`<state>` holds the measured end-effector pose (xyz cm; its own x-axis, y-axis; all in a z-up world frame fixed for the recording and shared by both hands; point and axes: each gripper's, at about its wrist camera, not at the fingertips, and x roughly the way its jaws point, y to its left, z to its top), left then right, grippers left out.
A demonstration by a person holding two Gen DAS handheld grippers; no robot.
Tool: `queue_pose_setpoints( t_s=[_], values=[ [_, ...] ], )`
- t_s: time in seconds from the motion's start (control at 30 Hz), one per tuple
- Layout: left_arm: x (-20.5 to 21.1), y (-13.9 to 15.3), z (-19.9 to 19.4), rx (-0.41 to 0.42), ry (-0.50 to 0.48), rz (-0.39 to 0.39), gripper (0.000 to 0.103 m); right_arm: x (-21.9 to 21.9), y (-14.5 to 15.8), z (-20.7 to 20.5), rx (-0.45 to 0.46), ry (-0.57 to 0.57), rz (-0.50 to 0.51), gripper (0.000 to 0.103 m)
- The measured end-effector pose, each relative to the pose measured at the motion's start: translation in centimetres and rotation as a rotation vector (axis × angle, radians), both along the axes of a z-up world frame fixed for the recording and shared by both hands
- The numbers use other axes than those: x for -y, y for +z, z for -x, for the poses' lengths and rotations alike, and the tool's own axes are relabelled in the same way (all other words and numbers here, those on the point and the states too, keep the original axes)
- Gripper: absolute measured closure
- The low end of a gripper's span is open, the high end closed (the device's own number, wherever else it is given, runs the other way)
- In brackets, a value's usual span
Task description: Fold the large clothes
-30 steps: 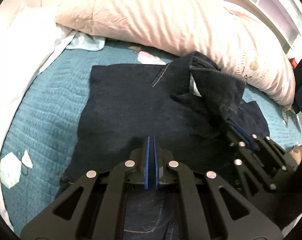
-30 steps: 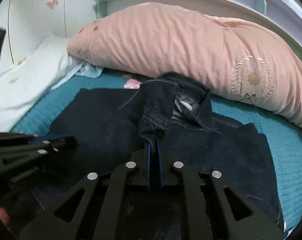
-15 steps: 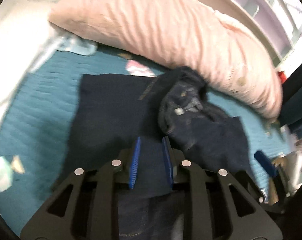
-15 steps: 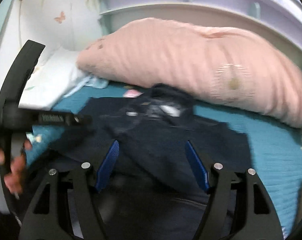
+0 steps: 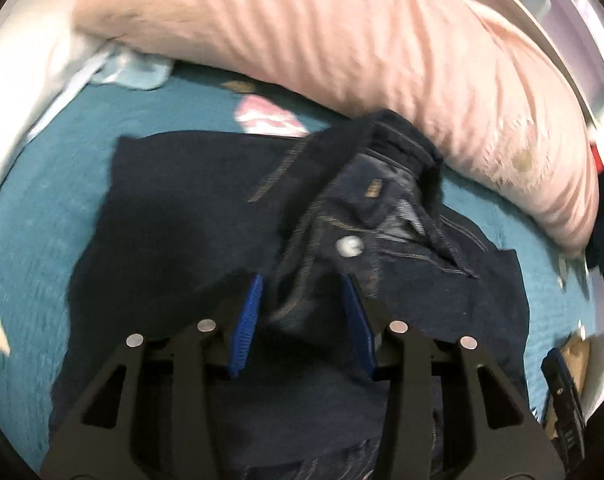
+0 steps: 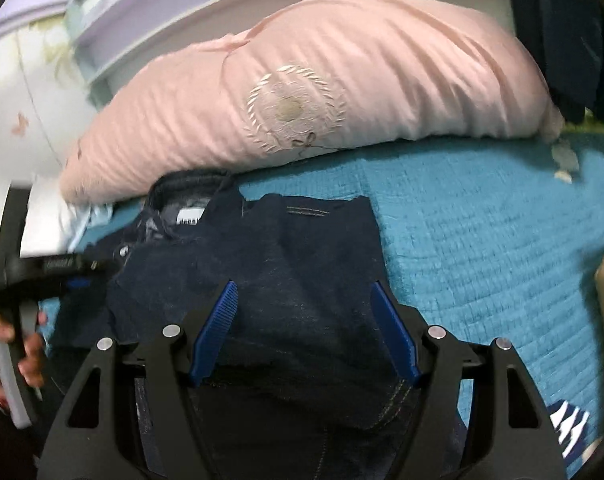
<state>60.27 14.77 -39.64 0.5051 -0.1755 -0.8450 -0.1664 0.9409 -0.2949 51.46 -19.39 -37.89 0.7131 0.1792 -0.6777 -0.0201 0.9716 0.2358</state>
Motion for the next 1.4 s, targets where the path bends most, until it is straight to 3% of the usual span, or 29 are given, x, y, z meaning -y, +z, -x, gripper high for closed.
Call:
queue_pose_setpoints(
  t_s=[0.07, 0.27, 0.33, 0.37, 0.4, 0.47, 0.57, 0.63, 0.93, 0.97, 1.0, 1.03, 1.2, 1.33, 1.4],
  values=[
    [-0.6, -0.6, 0.4, 0.000, 0.004, 0.047, 0.060, 0.4, -0.3, -0.2, -0.010, -0.002, -0.030, 0.037],
    [0.4, -1.5, -1.2, -0.009, 0.002, 0.045, 0.063, -0.8, -1.2, -0.8, -0.046, 0.031, -0.043, 0.037],
    [0.4, -1.5, -1.5, -0.011, -0.003, 0.029, 0.088, -0.8, -2.0, -1.1, -0.080, 0.036, -0.063, 0.037],
    [0.1, -1.3, -1.3, -0.009, -0.002, 0.041, 0.095, -0.8, -2.3, -1.2, -0.092, 0.032, -0.063, 0.037],
    [-0.5, -0.9, -0.9, 0.003, 0.009, 0.075, 0.095, -0.6, -2.5, -1.2, -0.098, 0.035, -0.072, 0.037],
    [-1.5, -0.4, 0.1, 0.020, 0.031, 0.124, 0.094, -0.5, -2.8, -1.2, -0.104, 0.031, -0.080, 0.037],
    [-3.1, -0.8, 1.2, 0.007, 0.108, 0.225, 0.062, -0.4, -3.2, -1.1, -0.109, 0.028, -0.083, 0.037],
    [-3.2, -1.3, 1.3, -0.018, 0.121, 0.235, 0.060, -0.5, -3.3, -1.0, -0.113, 0.030, -0.084, 0.037],
    [-0.6, -1.2, 0.0, -0.021, 0.063, 0.133, 0.059, -0.7, -3.3, -1.2, -0.115, 0.040, -0.076, 0.037],
    [-0.4, -1.2, -0.1, -0.016, 0.055, 0.119, 0.063, -0.7, -3.3, -1.2, -0.116, 0.040, -0.073, 0.037],
    [-0.2, -1.0, -0.1, -0.005, 0.035, 0.108, 0.093, -0.7, -3.4, -1.3, -0.119, 0.039, -0.074, 0.037],
    [0.0, -0.7, -0.1, 0.001, 0.030, 0.089, 0.097, -0.7, -3.4, -1.2, -0.119, 0.036, -0.071, 0.037],
    [0.2, 1.5, 1.8, 0.082, 0.019, 0.026, 0.099, -0.5, -3.4, -1.2, -0.126, 0.005, -0.048, 0.037],
    [0.1, 2.2, 3.7, 0.098, 0.016, -0.006, 0.099, -0.3, -3.4, -1.3, -0.139, -0.015, -0.051, 0.037],
    [0.1, 2.1, 4.6, 0.099, 0.008, -0.020, 0.099, -0.6, -3.1, -1.3, -0.136, -0.002, -0.047, 0.048]
  ],
)
